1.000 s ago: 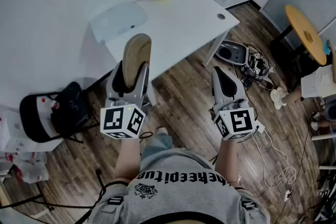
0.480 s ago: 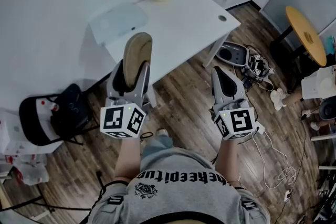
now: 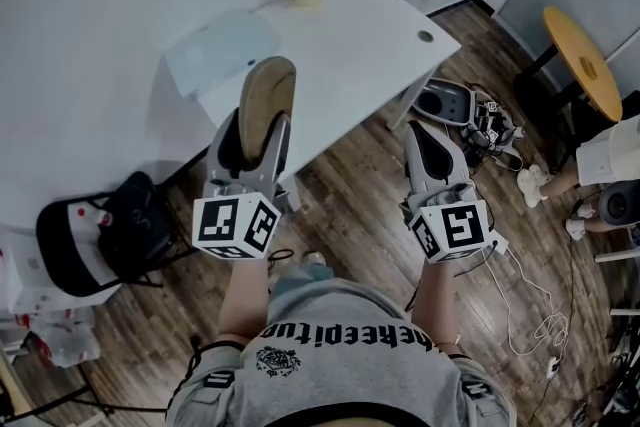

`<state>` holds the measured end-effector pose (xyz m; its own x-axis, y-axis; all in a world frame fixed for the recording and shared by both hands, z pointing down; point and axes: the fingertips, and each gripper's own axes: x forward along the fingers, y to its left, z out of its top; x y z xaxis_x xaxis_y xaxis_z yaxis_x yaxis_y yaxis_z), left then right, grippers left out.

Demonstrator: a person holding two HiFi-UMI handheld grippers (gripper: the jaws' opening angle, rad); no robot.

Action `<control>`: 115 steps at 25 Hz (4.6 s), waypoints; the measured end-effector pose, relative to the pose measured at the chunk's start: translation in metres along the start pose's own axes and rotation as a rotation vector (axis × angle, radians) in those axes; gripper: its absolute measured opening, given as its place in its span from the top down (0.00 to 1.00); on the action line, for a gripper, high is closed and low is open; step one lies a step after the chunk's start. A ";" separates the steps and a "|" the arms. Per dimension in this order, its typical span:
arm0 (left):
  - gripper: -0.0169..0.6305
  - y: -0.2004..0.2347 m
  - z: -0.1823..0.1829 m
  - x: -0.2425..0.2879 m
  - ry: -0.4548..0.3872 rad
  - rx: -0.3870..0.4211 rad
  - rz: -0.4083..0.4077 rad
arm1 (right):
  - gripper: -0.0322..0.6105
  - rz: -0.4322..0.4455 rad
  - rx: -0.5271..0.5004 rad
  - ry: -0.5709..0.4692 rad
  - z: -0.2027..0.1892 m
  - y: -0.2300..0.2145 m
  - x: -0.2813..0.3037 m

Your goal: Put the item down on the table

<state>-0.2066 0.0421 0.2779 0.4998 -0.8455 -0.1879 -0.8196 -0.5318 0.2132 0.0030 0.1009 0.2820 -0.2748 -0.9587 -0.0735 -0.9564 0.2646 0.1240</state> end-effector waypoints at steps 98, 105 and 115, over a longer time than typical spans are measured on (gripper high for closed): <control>0.52 0.061 -0.166 0.325 0.359 -0.003 0.184 | 0.95 0.262 0.155 0.130 -0.114 -0.200 0.301; 0.52 0.079 -0.210 0.330 0.488 -0.003 0.187 | 0.95 0.253 0.173 0.179 -0.130 -0.196 0.313; 0.52 0.095 -0.276 0.333 0.659 -0.006 0.179 | 0.95 0.243 0.166 0.241 -0.147 -0.193 0.321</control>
<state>-0.0407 -0.3034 0.4999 0.4247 -0.7715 0.4737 -0.9048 -0.3802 0.1921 0.1138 -0.2732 0.3804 -0.4837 -0.8575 0.1754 -0.8744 0.4821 -0.0545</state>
